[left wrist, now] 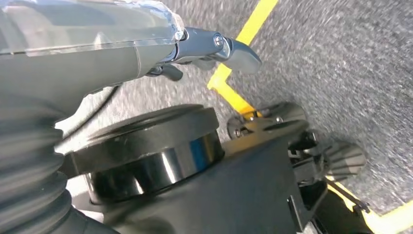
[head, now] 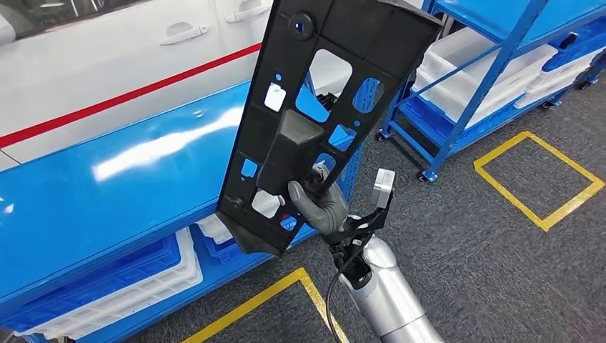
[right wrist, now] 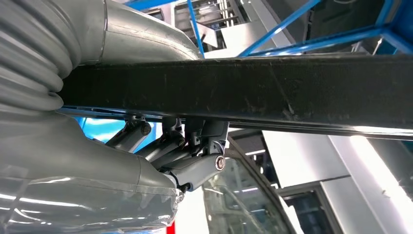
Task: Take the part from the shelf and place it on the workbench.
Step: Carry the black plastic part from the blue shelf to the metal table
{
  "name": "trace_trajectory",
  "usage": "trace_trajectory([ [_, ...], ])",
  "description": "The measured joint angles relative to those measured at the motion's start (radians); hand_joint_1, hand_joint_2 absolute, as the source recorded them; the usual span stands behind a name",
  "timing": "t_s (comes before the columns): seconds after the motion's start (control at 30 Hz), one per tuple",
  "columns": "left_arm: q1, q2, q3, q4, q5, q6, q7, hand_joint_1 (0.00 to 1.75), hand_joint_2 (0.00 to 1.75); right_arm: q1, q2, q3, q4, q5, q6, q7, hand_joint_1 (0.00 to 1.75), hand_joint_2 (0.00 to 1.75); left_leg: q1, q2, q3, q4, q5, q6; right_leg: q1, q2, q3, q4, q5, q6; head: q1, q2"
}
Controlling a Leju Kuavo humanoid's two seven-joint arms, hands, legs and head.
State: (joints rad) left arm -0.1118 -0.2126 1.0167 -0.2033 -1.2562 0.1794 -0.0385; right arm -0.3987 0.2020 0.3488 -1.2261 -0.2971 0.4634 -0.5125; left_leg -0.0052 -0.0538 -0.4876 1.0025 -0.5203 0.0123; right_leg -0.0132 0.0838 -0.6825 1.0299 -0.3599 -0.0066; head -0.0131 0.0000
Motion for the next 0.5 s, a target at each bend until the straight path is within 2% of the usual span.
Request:
trace_trajectory([
  [0.03, 0.000, -0.001, 0.000, 0.000, -0.001, -0.001, 0.002, 0.00, 1.75, 0.004, 0.000, 0.000, -0.004, 0.005, -0.003, -0.001, 1.73, 1.75, -0.001, 0.006, -0.002, -0.006, 0.010, 0.002, 0.000, 0.008, 0.000, -0.006, 0.009, 0.008, -0.002, 0.000],
  [0.07, -0.001, -0.001, 0.000, 0.000, -0.002, -0.002, 0.003, 0.00, 1.75, 0.009, -0.001, -0.001, -0.008, 0.009, -0.007, -0.002, 1.73, 1.75, 0.000, 0.016, -0.002, -0.014, 0.020, 0.004, 0.001, 0.007, -0.002, -0.008, 0.010, 0.013, -0.001, 0.000],
  [0.1, -0.002, -0.001, 0.000, 0.000, -0.002, -0.002, 0.005, 0.00, 1.75, 0.013, -0.001, -0.002, -0.013, 0.013, -0.010, -0.003, 1.73, 1.75, 0.002, 0.026, -0.004, -0.023, 0.031, 0.009, 0.004, -0.004, -0.006, -0.001, -0.001, 0.017, 0.000, 0.000],
  [0.13, -0.003, -0.002, 0.000, 0.000, -0.003, -0.003, 0.007, 0.00, 1.75, 0.016, -0.002, -0.002, -0.018, 0.018, -0.015, -0.004, 1.73, 1.75, 0.005, 0.038, -0.008, -0.032, 0.044, 0.014, 0.006, -0.023, -0.019, 0.028, -0.033, 0.020, 0.001, 0.000],
  [0.17, -0.003, -0.002, 0.000, 0.000, -0.004, -0.004, 0.008, 0.00, 1.75, 0.019, -0.003, -0.002, -0.023, 0.022, -0.018, -0.005, 1.73, 1.75, 0.005, 0.051, -0.014, -0.036, 0.054, 0.018, 0.005, -0.046, -0.037, 0.079, -0.079, 0.022, 0.003, 0.000],
  [0.23, 0.000, -0.002, 0.000, 0.000, -0.004, -0.004, 0.010, 0.00, 1.75, 0.026, -0.003, -0.001, -0.030, 0.032, -0.024, -0.006, 1.73, 1.75, 0.004, 0.077, -0.033, -0.035, 0.068, 0.022, 0.000, -0.069, -0.075, 0.208, -0.163, 0.030, 0.005, 0.000],
  [0.27, 0.001, -0.002, 0.000, 0.000, -0.004, -0.004, 0.010, 0.00, 1.75, 0.033, -0.003, -0.001, -0.033, 0.038, -0.028, -0.006, 1.73, 1.75, 0.004, 0.090, -0.043, -0.033, 0.073, 0.021, -0.004, -0.073, -0.083, 0.255, -0.176, 0.035, 0.005, 0.000],
  [0.3, 0.002, -0.002, 0.000, 0.000, -0.004, -0.004, 0.010, 0.00, 1.75, 0.039, -0.004, -0.002, -0.035, 0.045, -0.032, -0.006, 1.73, 1.75, 0.005, 0.103, -0.054, -0.029, 0.078, 0.018, -0.008, -0.076, -0.074, 0.271, -0.169, 0.040, 0.005, 0.000],
  [0.33, 0.002, -0.002, 0.000, 0.000, -0.003, -0.005, 0.010, 0.00, 1.75, 0.045, -0.004, -0.002, -0.039, 0.052, -0.037, -0.007, 1.73, 1.75, 0.006, 0.115, -0.065, -0.024, 0.081, 0.016, -0.013, -0.080, -0.048, 0.256, -0.149, 0.045, 0.005, 0.000],
  [0.37, 0.001, -0.002, 0.000, 0.000, -0.003, -0.005, 0.010, 0.00, 1.75, 0.050, -0.004, -0.002, -0.043, 0.059, -0.041, -0.008, 1.73, 1.75, 0.007, 0.126, -0.075, -0.016, 0.083, 0.012, -0.017, -0.090, -0.005, 0.205, -0.124, 0.049, 0.005, 0.000],
  [0.4, 0.000, -0.002, 0.000, 0.000, -0.003, -0.005, 0.010, 0.00, 1.75, 0.052, -0.004, -0.002, -0.047, 0.067, -0.047, -0.010, 1.73, 1.75, 0.008, 0.136, -0.084, -0.006, 0.083, 0.008, -0.019, -0.109, 0.044, 0.137, -0.116, 0.053, 0.005, 0.000],
  [0.43, 0.000, -0.001, 0.000, 0.000, -0.003, -0.005, 0.009, 0.00, 1.75, 0.054, -0.004, -0.002, -0.054, 0.078, -0.055, -0.013, 1.73, 1.75, 0.007, 0.143, -0.092, 0.005, 0.082, 0.004, -0.016, -0.128, 0.083, 0.081, -0.114, 0.049, 0.005, 0.000],
  [0.47, -0.001, -0.001, 0.000, 0.000, -0.003, -0.005, 0.009, 0.00, 1.75, 0.058, -0.003, -0.002, -0.061, 0.092, -0.068, -0.018, 1.73, 1.75, 0.005, 0.150, -0.097, 0.015, 0.082, -0.002, -0.013, -0.142, 0.107, 0.041, -0.119, 0.042, 0.004, 0.000],
  [0.5, -0.001, -0.001, 0.000, 0.000, -0.004, -0.005, 0.009, 0.00, 1.75, 0.064, -0.003, -0.002, -0.071, 0.109, -0.084, -0.024, 1.73, 1.75, 0.002, 0.156, -0.101, 0.021, 0.082, -0.008, -0.009, -0.150, 0.113, 0.025, -0.128, 0.032, 0.003, 0.000],
])
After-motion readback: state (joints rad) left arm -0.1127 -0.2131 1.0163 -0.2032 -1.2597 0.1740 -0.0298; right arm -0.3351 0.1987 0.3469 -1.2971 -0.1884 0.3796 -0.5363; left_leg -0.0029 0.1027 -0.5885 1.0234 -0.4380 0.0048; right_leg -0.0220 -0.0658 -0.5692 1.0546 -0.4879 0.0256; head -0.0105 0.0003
